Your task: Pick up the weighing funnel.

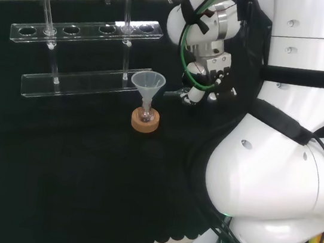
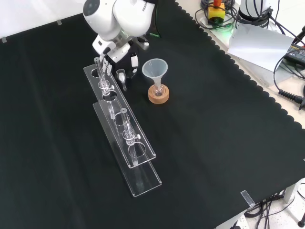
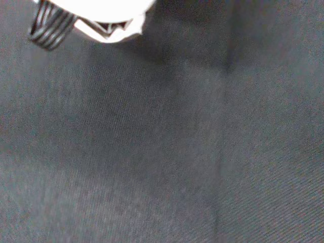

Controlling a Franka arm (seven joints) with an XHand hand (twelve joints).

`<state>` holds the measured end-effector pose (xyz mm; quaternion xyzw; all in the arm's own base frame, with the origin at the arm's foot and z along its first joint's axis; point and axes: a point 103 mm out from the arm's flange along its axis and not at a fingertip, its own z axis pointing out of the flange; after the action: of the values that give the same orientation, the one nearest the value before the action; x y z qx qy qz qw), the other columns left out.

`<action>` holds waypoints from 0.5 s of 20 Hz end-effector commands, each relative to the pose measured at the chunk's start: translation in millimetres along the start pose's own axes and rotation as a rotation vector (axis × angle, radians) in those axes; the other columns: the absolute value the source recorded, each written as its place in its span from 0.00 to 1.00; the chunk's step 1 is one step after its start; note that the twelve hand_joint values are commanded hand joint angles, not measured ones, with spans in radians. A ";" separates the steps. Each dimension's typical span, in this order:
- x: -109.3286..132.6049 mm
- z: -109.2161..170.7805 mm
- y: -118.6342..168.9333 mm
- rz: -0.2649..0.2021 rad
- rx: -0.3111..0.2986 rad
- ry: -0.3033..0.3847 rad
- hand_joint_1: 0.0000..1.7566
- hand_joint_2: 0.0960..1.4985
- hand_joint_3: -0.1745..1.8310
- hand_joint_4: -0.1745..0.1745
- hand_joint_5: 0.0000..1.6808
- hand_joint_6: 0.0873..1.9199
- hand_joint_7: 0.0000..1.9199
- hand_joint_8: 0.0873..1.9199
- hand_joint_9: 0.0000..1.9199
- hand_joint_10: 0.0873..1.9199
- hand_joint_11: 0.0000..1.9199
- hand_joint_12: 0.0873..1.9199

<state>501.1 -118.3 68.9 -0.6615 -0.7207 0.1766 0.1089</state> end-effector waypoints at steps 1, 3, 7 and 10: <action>-12.8 -20.4 -15.6 0.014 -0.032 0.038 0.63 0.41 0.49 0.60 0.65 0.52 0.30 0.31 0.46 0.22 0.28 0.64; -15.7 -26.0 -21.9 0.017 -0.042 0.039 0.63 0.41 0.49 0.60 0.65 0.52 0.30 0.31 0.46 0.22 0.28 0.64; -20.5 -40.6 -36.7 0.034 -0.069 0.039 0.63 0.41 0.49 0.59 0.65 0.53 0.30 0.31 0.46 0.22 0.28 0.64; -23.2 -54.3 -49.7 0.041 -0.088 0.031 0.64 0.41 0.49 0.59 0.65 0.53 0.29 0.31 0.46 0.22 0.28 0.64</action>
<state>492.6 -131.8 115.4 -0.6755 -0.7161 0.1462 0.0976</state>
